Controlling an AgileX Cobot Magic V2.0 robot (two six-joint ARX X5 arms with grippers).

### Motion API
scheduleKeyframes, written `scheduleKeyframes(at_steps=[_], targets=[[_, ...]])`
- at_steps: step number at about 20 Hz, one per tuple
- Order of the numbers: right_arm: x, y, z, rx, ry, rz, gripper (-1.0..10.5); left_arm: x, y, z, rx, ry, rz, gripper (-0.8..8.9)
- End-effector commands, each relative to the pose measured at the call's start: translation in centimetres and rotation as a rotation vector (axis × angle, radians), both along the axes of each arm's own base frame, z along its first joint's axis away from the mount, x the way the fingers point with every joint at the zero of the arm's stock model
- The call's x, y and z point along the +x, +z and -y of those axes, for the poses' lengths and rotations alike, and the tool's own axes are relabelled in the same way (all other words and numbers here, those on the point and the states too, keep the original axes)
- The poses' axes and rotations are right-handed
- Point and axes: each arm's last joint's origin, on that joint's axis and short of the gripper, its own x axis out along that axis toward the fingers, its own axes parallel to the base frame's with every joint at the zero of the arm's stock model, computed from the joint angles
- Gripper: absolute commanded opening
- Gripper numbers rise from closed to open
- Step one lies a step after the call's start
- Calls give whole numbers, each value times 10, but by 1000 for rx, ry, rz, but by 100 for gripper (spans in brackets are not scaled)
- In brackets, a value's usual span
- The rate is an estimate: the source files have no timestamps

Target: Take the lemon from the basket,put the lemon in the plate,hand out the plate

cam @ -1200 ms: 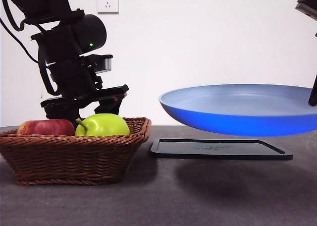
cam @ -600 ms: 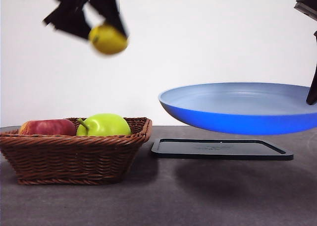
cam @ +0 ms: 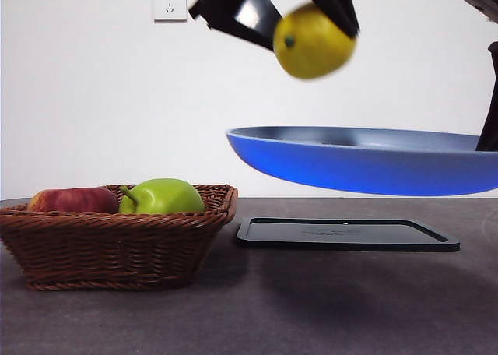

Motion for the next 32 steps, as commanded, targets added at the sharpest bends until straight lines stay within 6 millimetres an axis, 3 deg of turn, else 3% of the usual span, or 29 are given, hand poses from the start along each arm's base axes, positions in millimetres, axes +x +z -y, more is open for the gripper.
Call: scheduleKeyframes(at_steps=[1, 6, 8, 11, 18, 22, 26, 32], targets=[[2, 3, -2, 9, 9, 7, 3, -2, -11, 16, 24, -30, -8, 180], [2, 3, -2, 7, 12, 7, 3, -1, -41, 34, 107, -54, -66, 180], [2, 3, -2, 7, 12, 7, 3, -4, -42, 36, 110, -68, -68, 199], [2, 3, -2, 7, 12, 7, 3, -8, -42, 38, 111, -78, -67, 345], [2, 3, -2, 17, -13, -10, 3, -10, -40, 36, 116, -84, -77, 365], [3, 3, 0, 24, -56, -29, 3, -18, -13, 19, 73, -70, -46, 365], [15, -5, 7, 26, -117, -52, 3, -31, 28, -16, 2, -44, 3, 363], [70, -24, 20, 25, -200, -74, 3, -65, 80, -77, -118, -22, 88, 363]])
